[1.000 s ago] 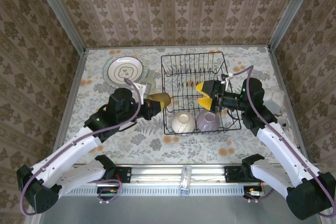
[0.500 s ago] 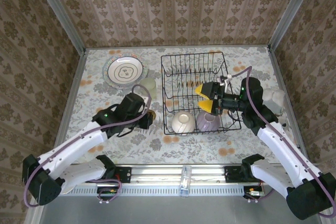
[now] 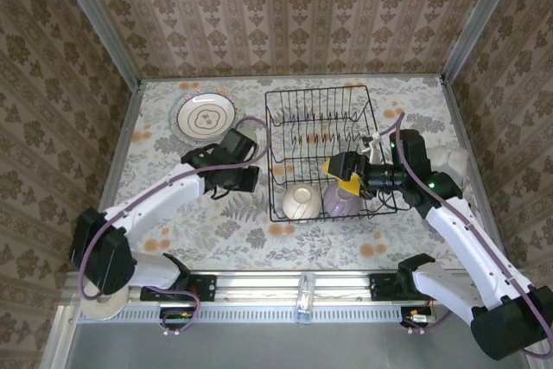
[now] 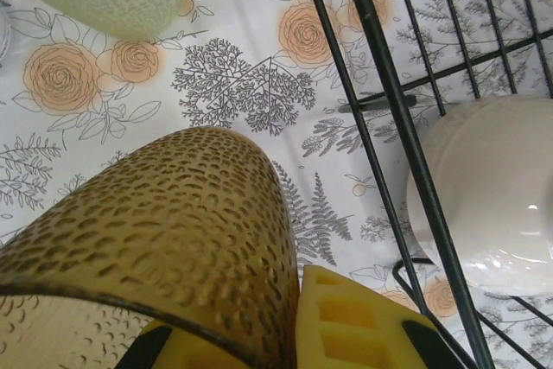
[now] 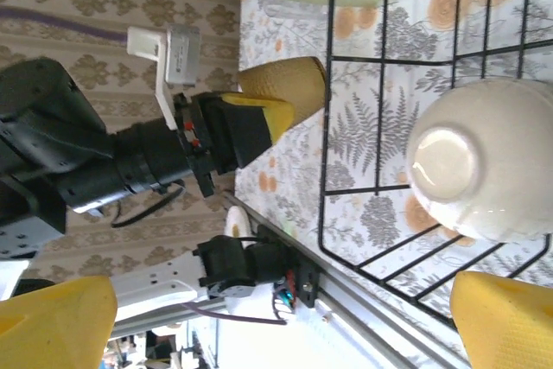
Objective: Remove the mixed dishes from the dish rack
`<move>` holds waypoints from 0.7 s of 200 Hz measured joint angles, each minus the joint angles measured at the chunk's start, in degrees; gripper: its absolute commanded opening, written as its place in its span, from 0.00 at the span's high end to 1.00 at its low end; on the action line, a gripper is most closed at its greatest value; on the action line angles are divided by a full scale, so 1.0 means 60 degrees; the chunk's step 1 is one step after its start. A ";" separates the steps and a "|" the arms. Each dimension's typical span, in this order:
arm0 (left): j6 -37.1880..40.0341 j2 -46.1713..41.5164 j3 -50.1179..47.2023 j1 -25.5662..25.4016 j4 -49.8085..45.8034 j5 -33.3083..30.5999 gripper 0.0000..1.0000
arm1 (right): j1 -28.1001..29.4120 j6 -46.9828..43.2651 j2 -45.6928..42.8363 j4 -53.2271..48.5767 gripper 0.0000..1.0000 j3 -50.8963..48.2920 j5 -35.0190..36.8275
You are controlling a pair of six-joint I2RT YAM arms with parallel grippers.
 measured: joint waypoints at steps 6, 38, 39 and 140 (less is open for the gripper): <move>0.0066 0.0175 0.0138 0.0007 -0.0098 -0.0040 1.00 | 0.0000 -0.0095 0.0102 -0.0007 0.00 0.0000 0.0025; 0.0346 0.0892 0.0630 0.0113 -0.0444 -0.0175 1.00 | 0.0000 -0.0652 0.0911 -0.0117 0.00 0.0142 0.0106; 0.0346 0.0907 0.0637 0.0117 -0.0452 -0.0171 1.00 | 0.0000 -0.0674 0.0933 -0.0120 0.00 0.0153 0.0106; 0.1228 0.3002 0.1650 0.0852 -0.0831 -0.0222 1.00 | -0.0055 -0.1872 0.1581 -0.0681 0.00 0.0637 0.0419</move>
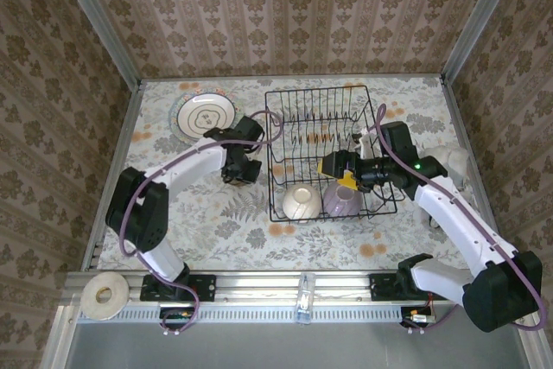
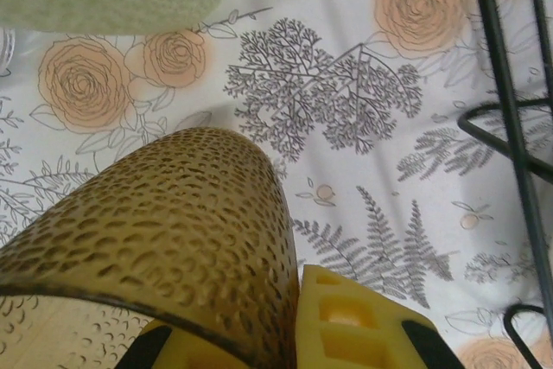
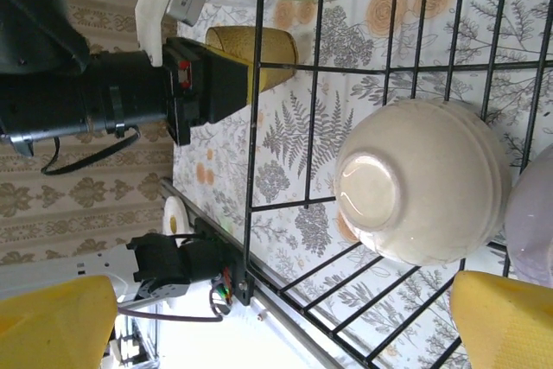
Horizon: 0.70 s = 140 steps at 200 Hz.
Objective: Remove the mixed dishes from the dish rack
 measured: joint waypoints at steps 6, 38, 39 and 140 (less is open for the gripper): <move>0.0062 0.0157 0.0120 0.0040 -0.0004 0.0000 1.00 | 0.0000 -0.0080 -0.0011 -0.0073 0.00 0.0011 0.0091; 0.0412 0.0820 0.0590 0.0233 -0.0102 -0.0044 1.00 | 0.0000 -0.0277 -0.0175 -0.0437 0.00 0.0007 0.0627; 0.0430 0.0849 0.0612 0.0244 -0.0109 -0.0051 1.00 | 0.0000 -0.0280 -0.0182 -0.0444 0.00 0.0007 0.0641; 0.0903 0.1239 0.1075 0.0470 -0.0357 -0.0219 0.75 | 0.0000 -0.0678 -0.0368 -0.1537 0.00 -0.0025 0.2616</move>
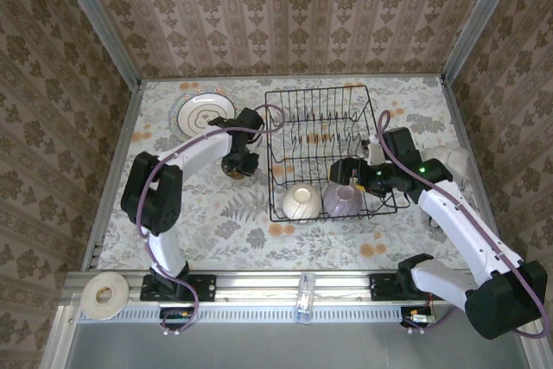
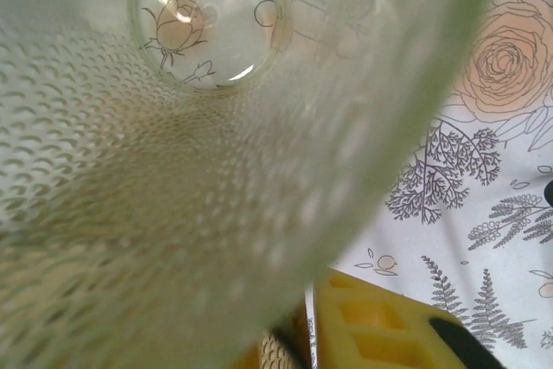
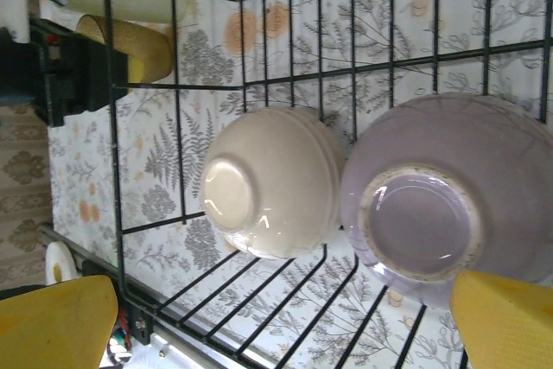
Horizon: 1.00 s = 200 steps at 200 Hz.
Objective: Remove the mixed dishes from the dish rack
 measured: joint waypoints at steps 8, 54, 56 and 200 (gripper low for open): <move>0.0000 0.0000 0.0000 0.0000 0.0000 0.0029 0.73 | 0.0000 -0.0029 0.0051 -0.0022 0.00 0.0000 0.0091; -0.0011 -0.0131 0.0000 0.0000 -0.0015 0.0175 0.65 | 0.0124 -0.0219 0.0229 -0.0040 0.00 0.0004 0.0393; -0.0011 -0.0146 0.0000 0.0000 -0.0018 0.0178 0.65 | 0.0142 -0.0229 0.0233 -0.0040 0.00 0.0004 0.0401; -0.0812 -0.5329 -0.1104 -0.0018 0.0124 0.0674 0.00 | 0.3104 -0.1555 0.2317 -0.0284 0.00 0.1333 0.2419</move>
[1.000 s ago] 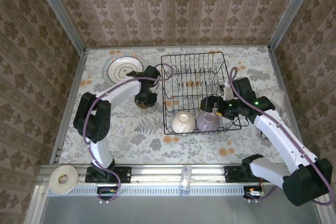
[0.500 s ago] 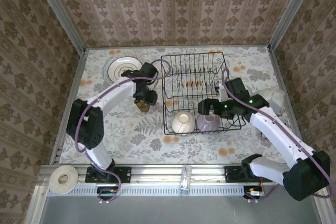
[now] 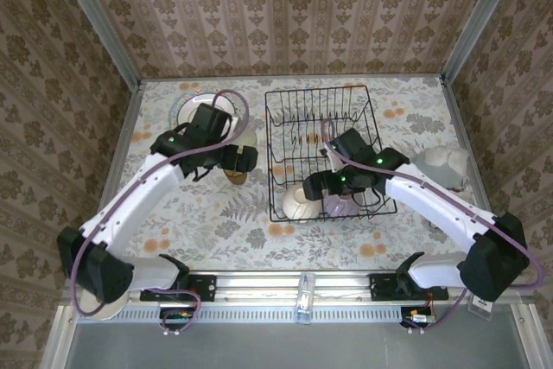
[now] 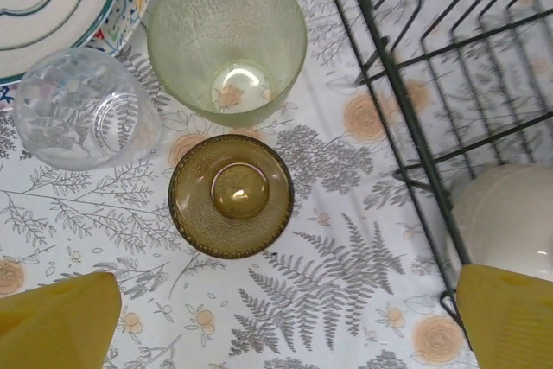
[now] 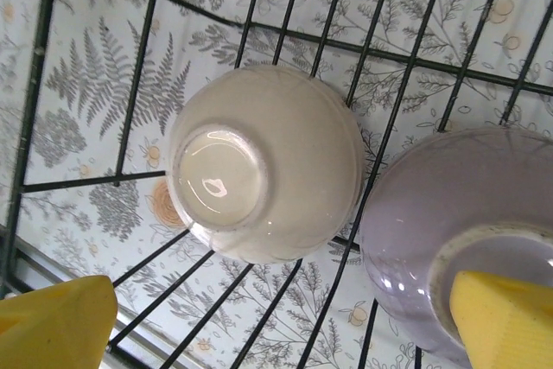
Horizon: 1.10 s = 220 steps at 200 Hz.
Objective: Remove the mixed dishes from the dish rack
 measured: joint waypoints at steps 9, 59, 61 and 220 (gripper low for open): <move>-0.0164 -0.0277 -0.0251 -0.0062 0.0200 0.0193 0.00 | 0.0146 -0.0069 0.0226 0.0007 0.00 0.0051 0.0084; -0.1013 -0.0452 -0.1417 -0.0951 0.1286 0.1086 0.05 | 0.0994 -0.0244 0.1541 0.0120 0.00 0.0430 0.0590; -0.1031 -0.0423 -0.1443 -0.0984 0.1308 0.1107 0.05 | 0.1024 -0.0248 0.1592 0.0124 0.01 0.0444 0.0619; -0.2302 0.1599 -0.1738 -0.1581 0.2393 0.1603 0.34 | 0.1264 -0.0663 0.3450 0.0506 0.24 0.1643 0.1665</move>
